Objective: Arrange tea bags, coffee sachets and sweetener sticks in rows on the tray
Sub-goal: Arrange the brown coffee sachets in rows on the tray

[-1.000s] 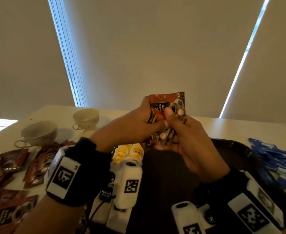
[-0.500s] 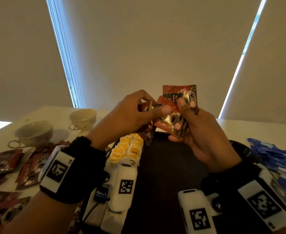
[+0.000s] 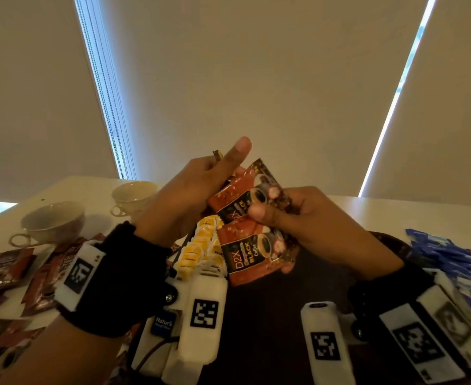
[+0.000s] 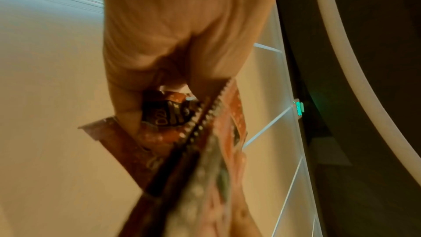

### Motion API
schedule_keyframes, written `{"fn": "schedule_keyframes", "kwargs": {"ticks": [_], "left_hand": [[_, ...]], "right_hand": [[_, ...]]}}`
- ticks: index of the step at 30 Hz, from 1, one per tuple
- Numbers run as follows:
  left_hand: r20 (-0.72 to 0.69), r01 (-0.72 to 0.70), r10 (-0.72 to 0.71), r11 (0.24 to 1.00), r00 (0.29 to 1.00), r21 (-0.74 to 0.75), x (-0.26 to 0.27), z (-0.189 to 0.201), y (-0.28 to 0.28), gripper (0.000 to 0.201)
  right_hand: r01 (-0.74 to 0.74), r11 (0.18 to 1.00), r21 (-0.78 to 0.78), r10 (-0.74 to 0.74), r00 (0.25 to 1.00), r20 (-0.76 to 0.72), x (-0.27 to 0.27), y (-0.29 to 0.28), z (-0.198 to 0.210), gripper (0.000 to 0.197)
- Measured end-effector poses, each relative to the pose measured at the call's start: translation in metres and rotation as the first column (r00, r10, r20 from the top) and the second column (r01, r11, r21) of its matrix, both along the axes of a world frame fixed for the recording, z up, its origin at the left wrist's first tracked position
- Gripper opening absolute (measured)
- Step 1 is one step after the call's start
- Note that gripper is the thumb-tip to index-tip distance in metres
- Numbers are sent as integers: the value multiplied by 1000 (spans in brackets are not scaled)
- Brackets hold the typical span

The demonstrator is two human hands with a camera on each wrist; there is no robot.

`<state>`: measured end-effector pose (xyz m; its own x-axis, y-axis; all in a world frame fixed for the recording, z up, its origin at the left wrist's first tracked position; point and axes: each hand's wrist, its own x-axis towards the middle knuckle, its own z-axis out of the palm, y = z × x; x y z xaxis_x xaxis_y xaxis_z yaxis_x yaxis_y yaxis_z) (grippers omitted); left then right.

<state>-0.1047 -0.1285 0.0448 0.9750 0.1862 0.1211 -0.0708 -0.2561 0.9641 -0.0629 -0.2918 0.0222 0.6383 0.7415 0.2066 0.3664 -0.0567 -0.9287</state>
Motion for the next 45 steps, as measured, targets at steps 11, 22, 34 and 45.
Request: {"fn": "schedule_keyframes", "kwargs": {"ticks": [11, 22, 34, 45], "left_hand": [[121, -114, 117, 993, 986, -26, 7, -7, -5, 68], [194, -51, 13, 980, 981, 193, 5, -7, -8, 41], [113, 140, -163, 972, 980, 187, 2, 2, 10, 26], [212, 2, -54, 972, 976, 237, 7, -6, 0, 18]], "right_hand": [[206, 966, 158, -190, 976, -109, 7, -7, 0, 24], [426, 891, 154, -392, 896, -208, 15, -11, -4, 21], [308, 939, 155, -272, 938, -214, 15, -8, -7, 35], [207, 969, 136, -193, 975, -106, 11, -6, -6, 12]]}}
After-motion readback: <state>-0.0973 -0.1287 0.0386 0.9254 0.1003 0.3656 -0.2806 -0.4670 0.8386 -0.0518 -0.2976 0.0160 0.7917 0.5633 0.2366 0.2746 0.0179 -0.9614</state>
